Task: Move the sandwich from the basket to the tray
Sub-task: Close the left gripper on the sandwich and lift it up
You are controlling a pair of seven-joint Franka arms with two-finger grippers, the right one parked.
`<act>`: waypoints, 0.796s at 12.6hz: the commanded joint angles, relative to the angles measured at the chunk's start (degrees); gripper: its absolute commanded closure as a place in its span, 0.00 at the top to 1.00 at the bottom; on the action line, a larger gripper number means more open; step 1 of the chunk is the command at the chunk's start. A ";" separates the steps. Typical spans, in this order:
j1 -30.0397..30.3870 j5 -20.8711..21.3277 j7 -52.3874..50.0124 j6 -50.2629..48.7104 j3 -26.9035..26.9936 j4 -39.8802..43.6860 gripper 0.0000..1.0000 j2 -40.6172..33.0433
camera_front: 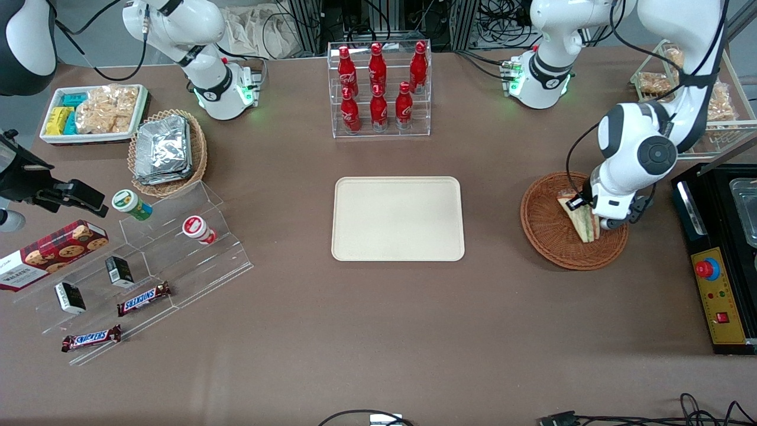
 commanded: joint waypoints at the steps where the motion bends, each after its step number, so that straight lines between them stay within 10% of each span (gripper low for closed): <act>1: -0.47 0.24 4.27 -12.45 0.01 3.78 0.00 -9.06; 6: -2.31 -4.51 8.69 -46.98 -0.34 32.91 0.00 -11.12; 10: -3.37 -6.27 12.21 -52.66 -0.43 41.76 0.00 -10.67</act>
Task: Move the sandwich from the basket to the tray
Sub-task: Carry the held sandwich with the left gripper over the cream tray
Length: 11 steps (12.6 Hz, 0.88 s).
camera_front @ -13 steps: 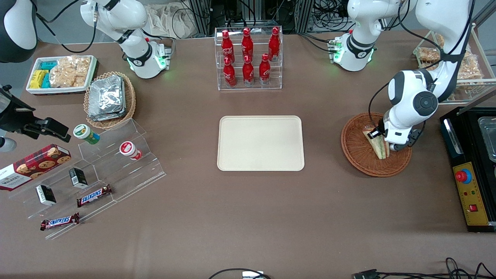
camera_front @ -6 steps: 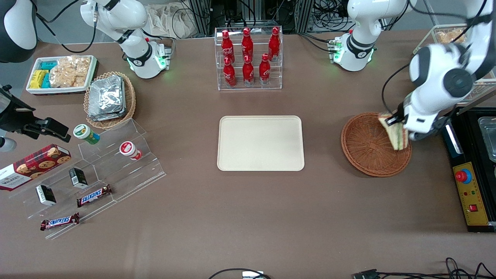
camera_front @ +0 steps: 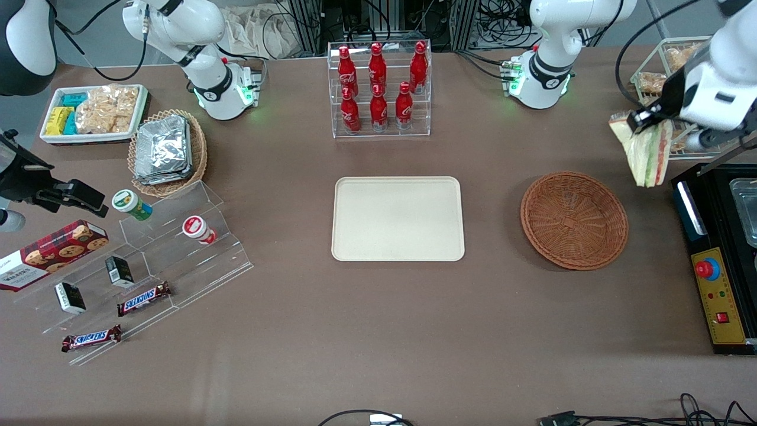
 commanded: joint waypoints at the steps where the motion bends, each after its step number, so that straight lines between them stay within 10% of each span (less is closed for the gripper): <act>1: -0.37 -1.26 1.50 -1.67 -0.20 4.57 0.00 3.09; 11: -5.10 2.50 -30.44 -0.54 -30.25 32.77 0.00 31.37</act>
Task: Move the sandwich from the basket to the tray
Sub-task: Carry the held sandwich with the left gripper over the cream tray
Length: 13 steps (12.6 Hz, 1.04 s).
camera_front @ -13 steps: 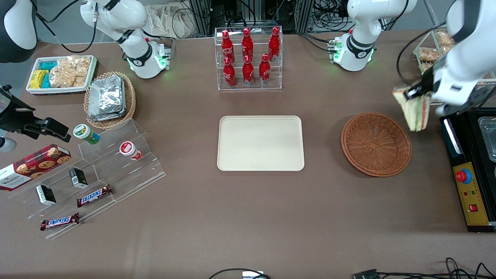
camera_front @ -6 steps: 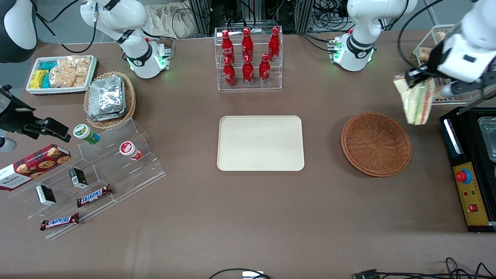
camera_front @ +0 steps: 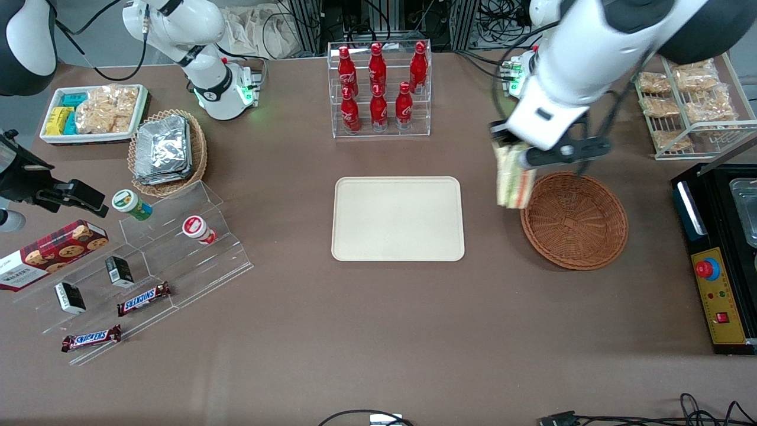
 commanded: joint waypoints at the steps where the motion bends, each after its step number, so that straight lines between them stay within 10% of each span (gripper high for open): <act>1: -3.79 4.33 -11.84 0.07 -4.31 10.01 0.00 9.63; 5: -6.71 6.01 -15.13 1.83 -4.32 5.83 0.00 10.79; 13: -3.81 13.75 -15.22 40.45 -3.79 -32.31 0.00 10.17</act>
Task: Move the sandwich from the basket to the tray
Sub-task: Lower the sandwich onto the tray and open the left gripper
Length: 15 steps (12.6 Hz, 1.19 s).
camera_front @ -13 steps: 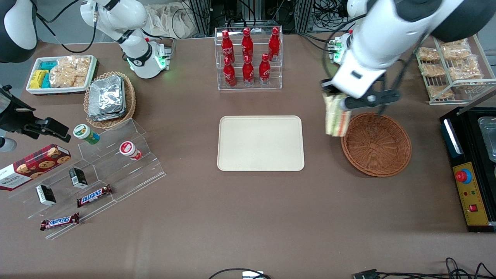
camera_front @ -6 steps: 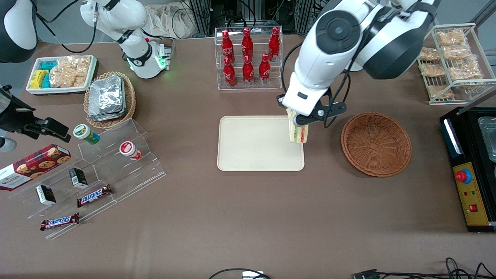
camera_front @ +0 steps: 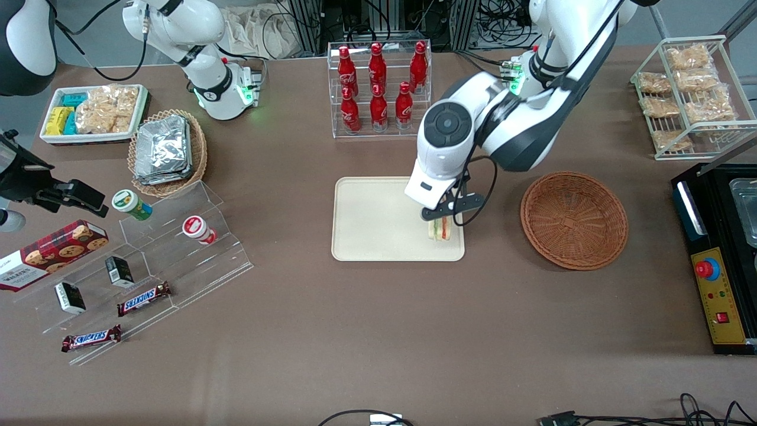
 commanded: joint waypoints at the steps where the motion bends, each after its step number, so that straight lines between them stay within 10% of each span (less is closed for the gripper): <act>1: 2.10 1.41 -0.50 12.65 0.05 -10.96 0.00 -0.62; 8: 1.75 14.75 -0.58 16.82 0.67 -12.57 0.00 8.61; 12: 1.84 14.51 -3.04 18.23 0.58 -12.49 0.00 10.29; 13: 2.01 14.24 -3.65 18.23 0.58 -12.40 0.14 10.55; 14: 2.02 14.07 -4.53 18.15 0.58 -12.22 0.79 10.56; 15: 2.10 13.98 -5.50 17.71 0.49 -12.13 1.00 10.30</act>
